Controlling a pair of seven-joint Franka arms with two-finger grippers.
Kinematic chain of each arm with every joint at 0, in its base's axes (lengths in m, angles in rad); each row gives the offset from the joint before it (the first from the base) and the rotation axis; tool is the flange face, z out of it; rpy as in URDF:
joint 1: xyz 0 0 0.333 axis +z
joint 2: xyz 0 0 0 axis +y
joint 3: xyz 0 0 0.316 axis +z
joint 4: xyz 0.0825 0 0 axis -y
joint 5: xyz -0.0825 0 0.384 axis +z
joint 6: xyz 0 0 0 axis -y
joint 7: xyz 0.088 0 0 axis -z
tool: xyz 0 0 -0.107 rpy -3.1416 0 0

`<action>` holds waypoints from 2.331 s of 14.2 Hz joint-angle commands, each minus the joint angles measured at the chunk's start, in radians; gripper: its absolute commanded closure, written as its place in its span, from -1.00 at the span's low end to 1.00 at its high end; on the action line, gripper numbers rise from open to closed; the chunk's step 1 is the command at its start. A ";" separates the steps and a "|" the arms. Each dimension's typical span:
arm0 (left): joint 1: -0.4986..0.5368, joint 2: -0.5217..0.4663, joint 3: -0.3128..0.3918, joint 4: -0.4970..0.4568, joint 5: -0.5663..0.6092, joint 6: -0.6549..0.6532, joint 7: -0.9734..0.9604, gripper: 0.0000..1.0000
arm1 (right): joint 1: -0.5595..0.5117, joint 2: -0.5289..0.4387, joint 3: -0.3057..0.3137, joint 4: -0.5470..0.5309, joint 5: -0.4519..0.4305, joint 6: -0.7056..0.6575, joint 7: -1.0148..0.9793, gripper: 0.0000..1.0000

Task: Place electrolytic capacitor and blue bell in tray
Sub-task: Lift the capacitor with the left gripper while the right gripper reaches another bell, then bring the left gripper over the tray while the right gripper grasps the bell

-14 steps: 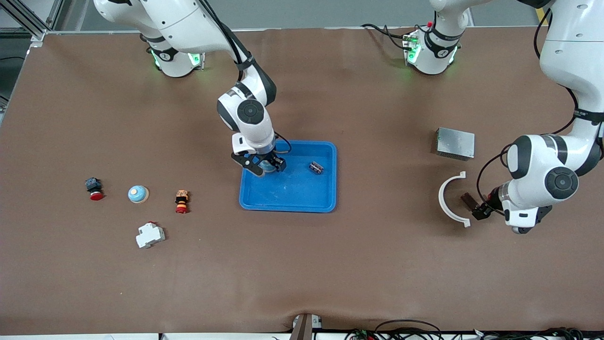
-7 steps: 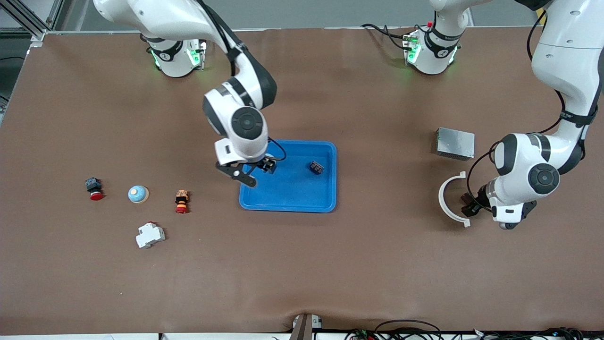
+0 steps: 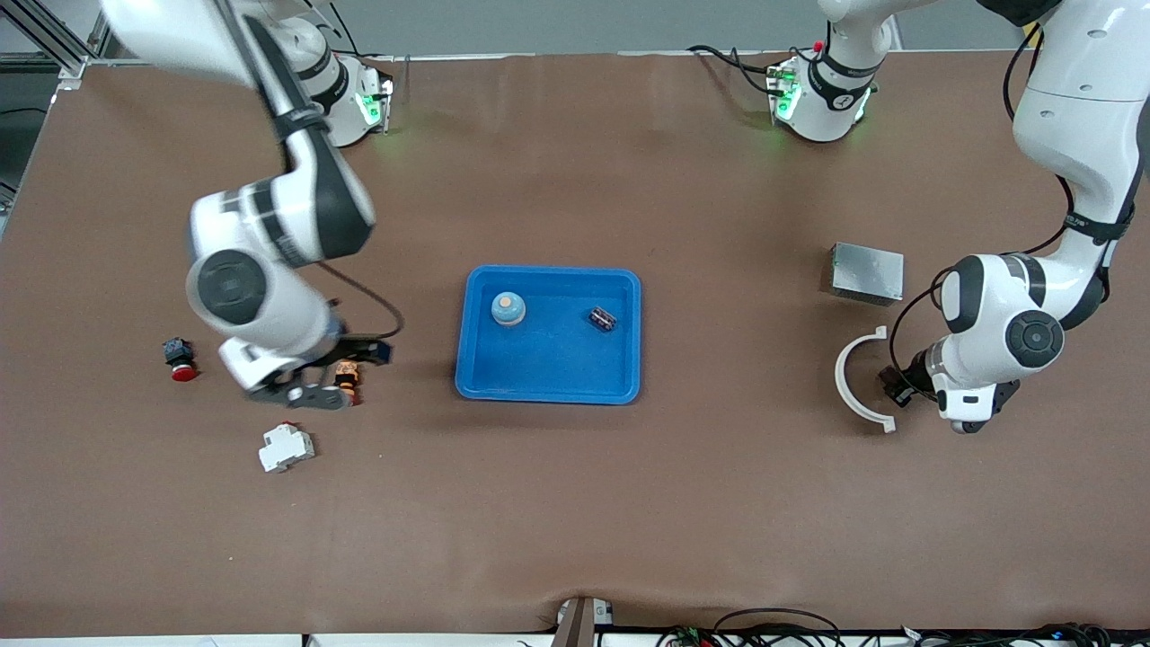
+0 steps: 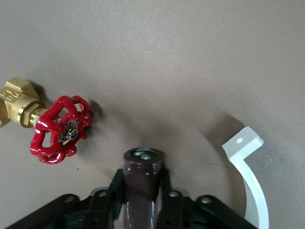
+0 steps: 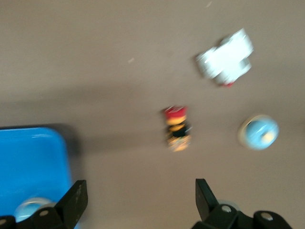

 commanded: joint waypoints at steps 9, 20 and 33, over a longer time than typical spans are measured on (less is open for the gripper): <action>-0.004 -0.132 -0.216 0.064 0.007 -0.184 -0.095 1.00 | -0.326 -0.010 0.025 -0.367 0.005 0.517 -0.541 -1.00; -0.359 0.054 -0.302 0.306 0.016 -0.173 -0.714 1.00 | -0.381 0.002 0.027 -0.604 0.007 0.837 -0.564 -1.00; -0.697 0.282 -0.129 0.468 0.014 -0.041 -0.891 0.76 | -0.380 0.007 0.027 -0.608 0.008 0.834 -0.547 1.00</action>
